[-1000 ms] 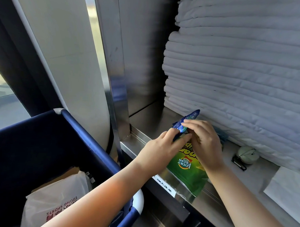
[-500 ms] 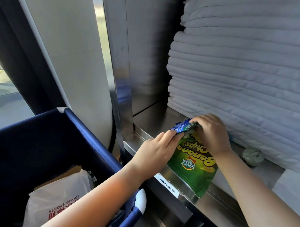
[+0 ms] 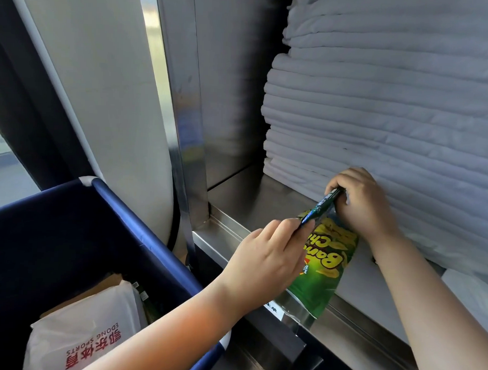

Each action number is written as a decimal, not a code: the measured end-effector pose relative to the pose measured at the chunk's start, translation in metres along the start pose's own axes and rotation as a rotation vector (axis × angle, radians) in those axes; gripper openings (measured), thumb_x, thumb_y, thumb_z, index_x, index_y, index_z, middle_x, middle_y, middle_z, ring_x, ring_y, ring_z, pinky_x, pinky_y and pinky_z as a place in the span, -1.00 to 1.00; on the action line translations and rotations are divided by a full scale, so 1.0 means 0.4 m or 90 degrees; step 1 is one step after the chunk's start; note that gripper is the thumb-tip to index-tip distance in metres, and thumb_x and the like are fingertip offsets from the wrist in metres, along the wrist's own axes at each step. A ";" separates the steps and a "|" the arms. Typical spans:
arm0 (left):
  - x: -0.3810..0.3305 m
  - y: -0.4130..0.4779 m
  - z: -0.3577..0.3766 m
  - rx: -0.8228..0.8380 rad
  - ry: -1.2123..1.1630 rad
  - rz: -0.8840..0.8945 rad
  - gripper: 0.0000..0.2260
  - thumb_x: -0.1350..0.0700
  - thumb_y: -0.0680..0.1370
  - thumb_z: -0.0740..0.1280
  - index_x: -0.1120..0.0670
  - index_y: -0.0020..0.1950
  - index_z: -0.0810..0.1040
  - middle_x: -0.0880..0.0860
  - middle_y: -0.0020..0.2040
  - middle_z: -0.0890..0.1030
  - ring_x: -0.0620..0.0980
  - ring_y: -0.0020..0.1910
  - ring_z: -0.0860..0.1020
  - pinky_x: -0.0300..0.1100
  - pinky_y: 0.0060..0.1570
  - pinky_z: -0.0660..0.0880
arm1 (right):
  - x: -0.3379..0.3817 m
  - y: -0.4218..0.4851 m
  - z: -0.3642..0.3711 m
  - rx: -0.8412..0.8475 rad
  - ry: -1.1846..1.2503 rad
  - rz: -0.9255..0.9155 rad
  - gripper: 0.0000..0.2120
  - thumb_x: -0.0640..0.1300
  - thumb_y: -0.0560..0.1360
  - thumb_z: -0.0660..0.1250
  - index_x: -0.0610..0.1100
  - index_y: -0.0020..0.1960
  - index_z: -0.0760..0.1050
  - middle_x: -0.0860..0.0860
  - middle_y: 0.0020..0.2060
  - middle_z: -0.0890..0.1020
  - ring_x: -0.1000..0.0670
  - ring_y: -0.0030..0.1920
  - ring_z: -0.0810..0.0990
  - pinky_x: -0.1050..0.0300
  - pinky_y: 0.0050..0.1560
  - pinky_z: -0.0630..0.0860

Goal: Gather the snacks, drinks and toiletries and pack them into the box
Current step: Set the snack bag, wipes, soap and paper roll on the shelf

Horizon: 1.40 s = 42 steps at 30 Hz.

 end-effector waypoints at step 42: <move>0.035 -0.133 0.149 0.371 0.038 -0.146 -0.45 0.04 0.23 0.48 0.15 0.20 0.58 0.06 0.08 0.64 0.01 -0.04 0.62 -0.19 -0.10 0.56 | 0.068 -0.208 0.166 0.440 -0.261 0.229 -0.30 0.27 0.55 0.01 -0.16 0.51 0.02 -0.23 0.50 0.04 -0.18 0.51 -0.03 -0.05 0.45 0.02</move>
Point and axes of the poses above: each hand's wrist, its own y-axis towards the middle knuckle, its own z-axis out of the palm, x = y × z, the point moved 2 cm from there along y, towards the middle knuckle
